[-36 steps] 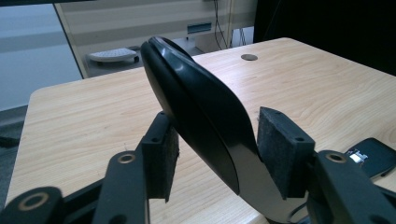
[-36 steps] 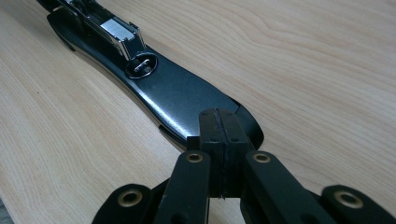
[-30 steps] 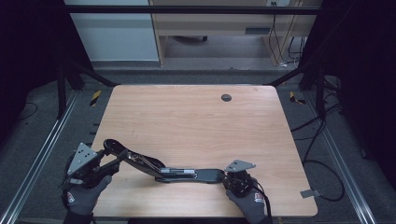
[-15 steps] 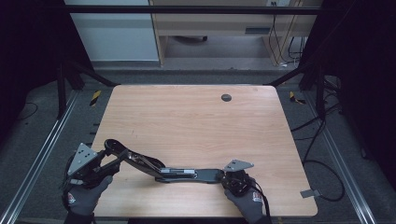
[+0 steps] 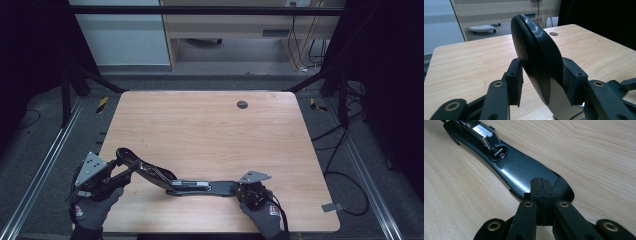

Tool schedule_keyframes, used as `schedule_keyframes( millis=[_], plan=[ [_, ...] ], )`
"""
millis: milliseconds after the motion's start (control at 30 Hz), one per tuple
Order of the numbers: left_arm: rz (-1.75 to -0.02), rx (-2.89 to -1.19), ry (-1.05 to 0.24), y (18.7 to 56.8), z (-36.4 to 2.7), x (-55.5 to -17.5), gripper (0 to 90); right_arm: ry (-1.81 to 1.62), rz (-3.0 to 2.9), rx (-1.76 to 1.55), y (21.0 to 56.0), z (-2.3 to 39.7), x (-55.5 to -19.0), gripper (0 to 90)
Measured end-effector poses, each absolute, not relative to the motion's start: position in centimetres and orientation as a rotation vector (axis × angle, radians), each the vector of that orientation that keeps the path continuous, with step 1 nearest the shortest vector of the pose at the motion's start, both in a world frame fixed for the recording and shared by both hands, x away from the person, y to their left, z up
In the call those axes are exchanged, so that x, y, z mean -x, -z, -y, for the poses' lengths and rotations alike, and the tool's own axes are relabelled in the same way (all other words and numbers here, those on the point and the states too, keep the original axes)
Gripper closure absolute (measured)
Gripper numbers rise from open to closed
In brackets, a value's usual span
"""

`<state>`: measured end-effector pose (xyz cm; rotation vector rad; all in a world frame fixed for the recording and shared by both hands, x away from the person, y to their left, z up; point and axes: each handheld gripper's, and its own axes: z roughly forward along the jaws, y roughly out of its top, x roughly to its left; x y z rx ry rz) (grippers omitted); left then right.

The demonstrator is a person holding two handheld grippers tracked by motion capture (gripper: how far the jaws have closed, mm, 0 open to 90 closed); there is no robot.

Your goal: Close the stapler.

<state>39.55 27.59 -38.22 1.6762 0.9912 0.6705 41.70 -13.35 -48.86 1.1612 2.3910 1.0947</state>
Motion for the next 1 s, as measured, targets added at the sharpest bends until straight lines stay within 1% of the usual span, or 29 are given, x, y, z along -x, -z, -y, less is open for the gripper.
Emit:
schedule_keyframes(
  millis=[667,1000],
  plan=[
    [-0.939,-1.704,-0.679,37.3,-25.9,-39.6,56.5,-1.109,-2.381,-1.175,48.9,13.4,-41.7,90.0],
    [-0.900,-1.725,-0.696,36.9,-24.4,-39.6,57.1,-1.110,-2.381,-1.173,48.9,13.4,-41.7,90.0]
  ],
)
